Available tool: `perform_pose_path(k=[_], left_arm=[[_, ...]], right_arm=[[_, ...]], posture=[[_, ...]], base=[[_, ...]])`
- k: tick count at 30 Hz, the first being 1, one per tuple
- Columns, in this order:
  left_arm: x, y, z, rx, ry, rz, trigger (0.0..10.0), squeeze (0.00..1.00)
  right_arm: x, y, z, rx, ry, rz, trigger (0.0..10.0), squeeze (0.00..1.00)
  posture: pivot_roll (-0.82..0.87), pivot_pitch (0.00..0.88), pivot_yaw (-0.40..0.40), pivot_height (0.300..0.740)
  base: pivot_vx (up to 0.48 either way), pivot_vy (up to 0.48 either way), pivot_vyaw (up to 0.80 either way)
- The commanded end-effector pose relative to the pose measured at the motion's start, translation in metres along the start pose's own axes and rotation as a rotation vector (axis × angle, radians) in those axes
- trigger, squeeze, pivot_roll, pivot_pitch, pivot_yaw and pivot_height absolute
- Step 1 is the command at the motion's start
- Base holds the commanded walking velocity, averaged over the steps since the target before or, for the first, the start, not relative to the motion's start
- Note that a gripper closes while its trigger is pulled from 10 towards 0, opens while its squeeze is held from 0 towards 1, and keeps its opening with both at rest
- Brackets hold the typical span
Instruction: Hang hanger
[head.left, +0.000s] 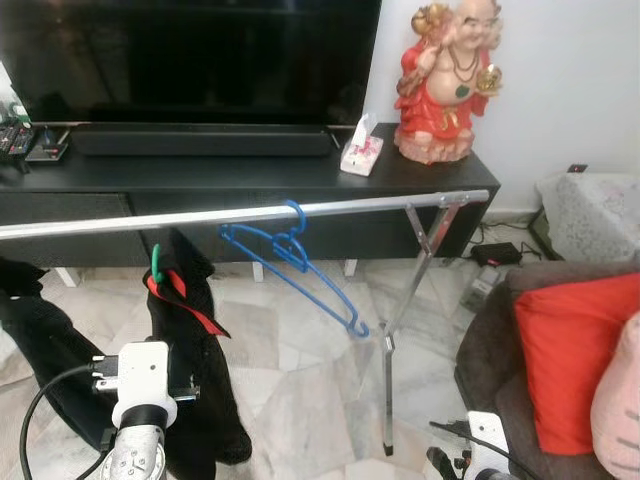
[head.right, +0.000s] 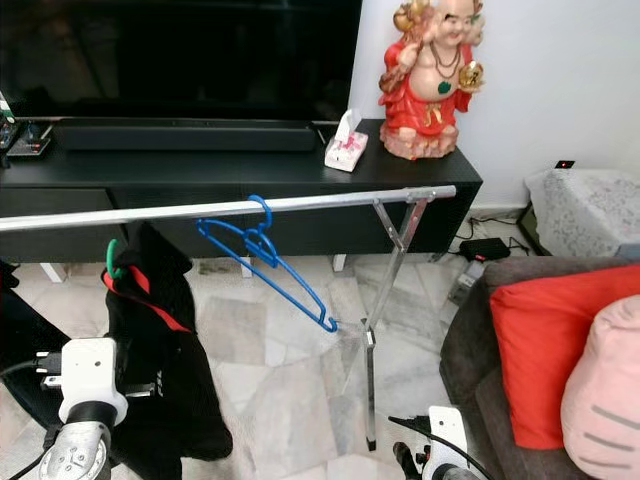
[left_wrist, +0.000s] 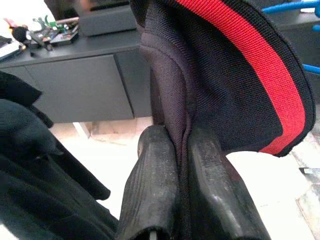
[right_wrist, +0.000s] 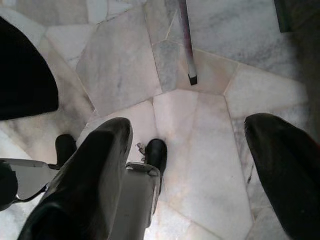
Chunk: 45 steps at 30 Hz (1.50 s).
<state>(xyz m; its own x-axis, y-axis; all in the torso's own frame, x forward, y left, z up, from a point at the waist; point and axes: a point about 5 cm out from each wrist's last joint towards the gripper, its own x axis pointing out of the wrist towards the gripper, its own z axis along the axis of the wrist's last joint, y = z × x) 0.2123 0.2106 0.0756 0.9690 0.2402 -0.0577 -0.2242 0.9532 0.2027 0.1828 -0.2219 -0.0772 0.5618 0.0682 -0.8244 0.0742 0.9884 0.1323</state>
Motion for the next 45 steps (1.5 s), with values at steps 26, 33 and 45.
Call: perform_pose_path(k=[26,33,45], left_arm=[[0.0068,-0.0013,0.0167,-0.007,-0.07,-0.002,10.0,0.0],[0.0063,-0.0002,0.0167,-0.004,-0.065,0.001,10.0,0.0],[0.0067,-0.0023,0.0209,-0.008,-0.067,0.0,10.0,0.0]], right_arm=[[-0.0016,-0.0043,-0.0025,0.006,0.0,-0.012,10.0,0.0],[-0.0016,-0.0041,-0.0027,0.004,0.0,-0.007,10.0,0.0],[-0.0017,-0.0043,-0.0026,0.012,-0.002,-0.007,10.0,0.0]], posture=[[0.02,0.0,-0.072,0.74],[0.02,0.0,-0.07,0.74],[0.02,0.0,-0.078,0.74]], base=[[-0.249,0.0,0.0],[-0.249,0.0,0.0],[-0.251,0.0,0.0]])
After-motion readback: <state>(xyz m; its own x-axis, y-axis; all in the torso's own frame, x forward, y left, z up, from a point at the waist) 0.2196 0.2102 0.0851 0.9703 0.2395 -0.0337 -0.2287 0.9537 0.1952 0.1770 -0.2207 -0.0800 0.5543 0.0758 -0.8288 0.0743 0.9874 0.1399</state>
